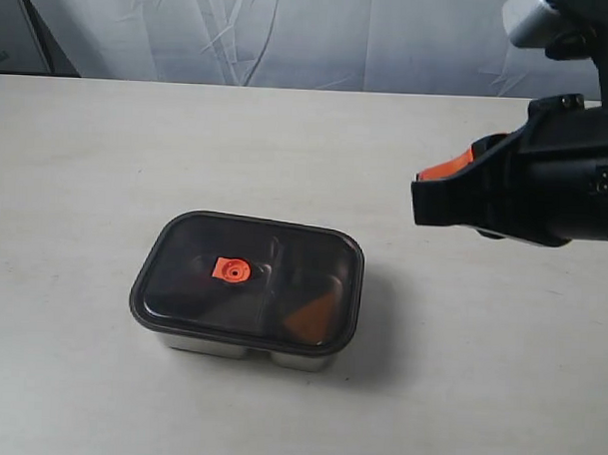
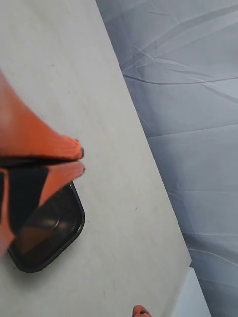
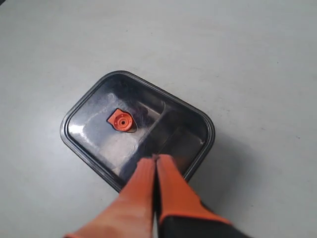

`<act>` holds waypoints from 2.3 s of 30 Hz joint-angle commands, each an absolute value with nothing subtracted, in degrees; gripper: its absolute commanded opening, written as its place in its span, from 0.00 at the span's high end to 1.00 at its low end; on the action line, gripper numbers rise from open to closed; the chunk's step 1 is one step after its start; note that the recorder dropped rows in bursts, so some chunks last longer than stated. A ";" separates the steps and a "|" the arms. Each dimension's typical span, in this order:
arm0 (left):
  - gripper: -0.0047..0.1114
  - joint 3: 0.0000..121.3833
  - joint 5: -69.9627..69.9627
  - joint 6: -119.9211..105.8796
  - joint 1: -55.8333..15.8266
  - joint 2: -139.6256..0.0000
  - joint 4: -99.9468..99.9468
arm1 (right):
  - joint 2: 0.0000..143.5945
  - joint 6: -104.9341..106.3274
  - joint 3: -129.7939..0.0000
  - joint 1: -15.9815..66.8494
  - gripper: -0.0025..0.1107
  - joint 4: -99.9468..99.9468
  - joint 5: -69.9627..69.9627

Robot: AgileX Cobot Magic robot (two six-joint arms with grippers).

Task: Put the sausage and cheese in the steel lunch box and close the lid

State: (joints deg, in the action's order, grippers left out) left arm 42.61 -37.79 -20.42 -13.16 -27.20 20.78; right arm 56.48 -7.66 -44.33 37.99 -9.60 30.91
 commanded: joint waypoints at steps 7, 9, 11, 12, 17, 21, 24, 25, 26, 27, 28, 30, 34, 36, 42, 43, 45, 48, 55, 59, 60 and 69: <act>0.96 42.34 -38.07 -19.90 -13.21 -25.74 20.49 | 55.85 -7.46 -43.74 37.70 0.99 -9.47 31.11; 0.96 42.34 -38.07 -19.90 -13.21 -25.74 20.49 | 55.85 -7.46 -43.74 37.70 0.99 -9.47 31.11; 0.96 42.34 -38.07 -19.90 -13.21 -25.74 20.49 | 55.85 -7.46 -43.74 37.70 0.99 -9.47 31.11; 0.96 42.34 -38.07 -19.90 -13.21 -25.74 20.49 | 55.85 -7.46 -43.74 37.70 0.99 -9.47 31.11; 0.96 42.34 -38.07 -19.90 -13.21 -25.74 20.49 | 51.79 -6.11 -43.63 33.52 0.99 -1.60 29.95; 0.96 42.34 -37.87 -19.90 -13.21 -25.74 19.84 | 43.90 -6.11 -43.51 21.71 0.99 -1.60 28.53; 0.96 42.34 -37.87 -19.90 -13.21 -25.74 19.84 | 36.01 -3.68 -41.96 11.63 0.99 -1.56 28.69; 0.96 42.34 -37.87 -19.90 -13.21 -25.74 19.84 | 32.08 -2.96 -40.71 7.10 0.99 -1.56 28.52; 0.96 42.34 -37.87 -19.90 -13.21 -25.74 19.84 | 29.43 -2.96 -39.80 4.24 0.99 -1.56 28.72; 0.96 42.34 -37.87 -19.90 -13.21 -25.74 19.84 | 26.88 -2.96 -38.74 1.04 0.99 -1.56 29.33; 0.96 42.34 -37.87 -19.90 -13.21 -25.74 19.84 | 23.62 -2.96 -37.85 -1.43 0.99 -1.44 30.68; 0.96 42.34 -37.87 -19.90 -13.21 -25.74 19.84 | 20.04 -2.96 -36.23 -4.12 0.99 -1.35 32.07; 0.96 42.34 -37.87 -19.90 -13.21 -25.74 19.84 | 16.57 -2.96 -32.65 -5.17 0.99 -1.35 34.31; 0.96 42.34 -37.87 -19.90 -13.21 -25.74 19.84 | 16.30 -2.96 -30.77 -5.17 0.99 -1.60 33.83; 0.96 42.34 -37.87 -19.90 -13.21 -25.74 19.84 | 12.28 -2.96 -22.14 -5.17 0.99 -1.60 28.87; 0.96 42.34 -37.87 -19.90 -13.21 -25.74 19.84 | 10.98 -2.96 -20.35 -5.17 0.99 -1.60 27.56; 0.96 42.34 -37.87 -19.90 -13.21 -25.74 19.84 | 8.63 -2.96 -17.21 -5.17 0.99 -1.75 25.98; 0.96 42.34 -37.87 -19.90 -13.21 -25.74 19.84 | 6.24 -2.96 -13.30 -5.17 0.99 -1.75 26.35; 0.96 42.34 -37.87 -19.90 -13.21 -25.74 19.84 | 2.41 -2.96 -6.57 -5.17 0.99 -2.10 24.86; 0.96 42.34 -37.87 -19.90 -13.21 -25.74 19.84 | 0.11 -2.96 -3.00 -5.17 0.99 -2.10 23.45; 0.96 42.34 -37.87 -19.90 -13.21 -25.74 19.84 | 0.00 -2.96 -2.18 -5.17 0.99 -2.10 23.27; 0.96 42.34 -37.87 -19.90 -13.21 -25.74 19.76 | 0.00 -2.96 0.00 -5.17 0.99 -3.74 20.81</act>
